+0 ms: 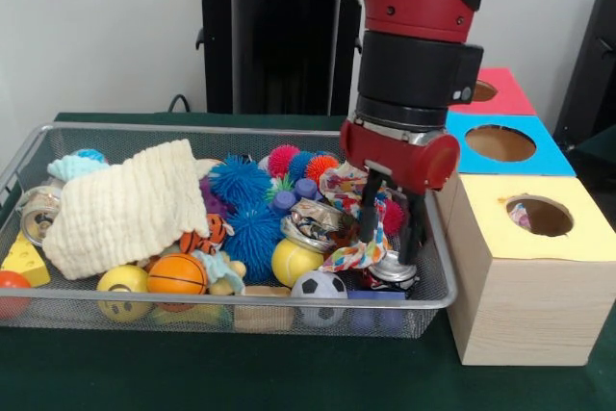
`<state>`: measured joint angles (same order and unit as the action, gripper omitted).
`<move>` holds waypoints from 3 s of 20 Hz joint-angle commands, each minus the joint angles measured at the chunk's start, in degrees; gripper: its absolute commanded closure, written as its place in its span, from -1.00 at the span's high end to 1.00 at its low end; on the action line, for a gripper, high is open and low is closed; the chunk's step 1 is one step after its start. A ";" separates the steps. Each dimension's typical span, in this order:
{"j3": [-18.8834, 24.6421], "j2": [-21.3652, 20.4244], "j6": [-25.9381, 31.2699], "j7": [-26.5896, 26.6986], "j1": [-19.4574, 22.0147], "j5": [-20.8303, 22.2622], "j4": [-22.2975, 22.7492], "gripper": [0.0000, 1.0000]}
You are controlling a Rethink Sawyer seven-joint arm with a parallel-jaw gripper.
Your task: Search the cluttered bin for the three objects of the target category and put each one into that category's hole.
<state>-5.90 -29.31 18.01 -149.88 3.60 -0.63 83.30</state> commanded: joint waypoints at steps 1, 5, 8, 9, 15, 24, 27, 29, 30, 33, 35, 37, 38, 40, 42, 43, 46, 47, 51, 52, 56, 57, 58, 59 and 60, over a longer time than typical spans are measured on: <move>3.19 3.62 -7.17 -12.62 -0.72 -3.58 10.58 1.00; 2.78 3.15 -9.11 -13.02 -1.87 -5.22 13.18 1.00; 1.79 2.01 -9.60 -13.20 -3.16 -6.49 15.34 1.00; 1.33 1.85 -9.71 -13.10 -3.56 -6.79 15.67 1.00; -0.03 -1.59 -9.84 -11.00 -3.32 -6.97 19.99 1.00; -4.13 -9.26 -0.53 -7.63 -4.14 -7.45 18.04 1.00; -5.97 -9.76 5.47 -6.28 -4.72 -7.43 12.49 1.00; -6.70 -9.10 7.28 -5.60 -4.59 -7.11 9.86 1.00; -6.87 -8.79 7.56 -5.44 -4.48 -7.00 9.17 1.00; -8.21 -8.38 9.55 -5.11 -4.47 -6.26 7.09 1.00; -8.60 -8.38 9.15 -5.27 -4.59 -5.77 7.64 1.00; -8.19 -8.70 7.21 -5.44 -4.30 -5.48 9.44 1.00; -7.96 -8.97 6.49 -5.71 -4.25 -5.55 10.33 1.00; -8.63 -9.68 5.39 -5.80 -3.88 -5.43 10.11 1.00; -6.32 -13.08 6.22 -3.95 -1.53 -6.30 11.38 1.00; -6.17 -15.35 7.53 -3.05 -1.12 -6.42 11.64 1.00; -7.35 -21.33 11.58 -2.21 -1.32 -6.49 12.35 1.00; -7.79 -23.42 12.26 -1.98 -1.31 -6.44 12.84 1.00; -8.47 -32.39 22.11 2.25 -0.27 -5.94 12.19 1.00; -8.44 -33.79 25.51 3.03 -0.11 -5.80 11.62 1.00; -8.27 -34.05 30.03 3.33 -0.81 -3.90 9.67 1.00; -7.15 -32.85 28.89 3.58 -0.45 -3.88 9.83 1.00; -6.38 -32.19 28.41 3.83 -0.07 -3.94 9.71 1.00; -5.61 -31.53 27.93 4.07 0.31 -4.00 9.58 1.00; -3.64 -29.58 26.77 4.05 0.98 -5.02 9.58 1.00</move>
<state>-15.51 -59.28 38.74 -149.88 1.85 -4.99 93.05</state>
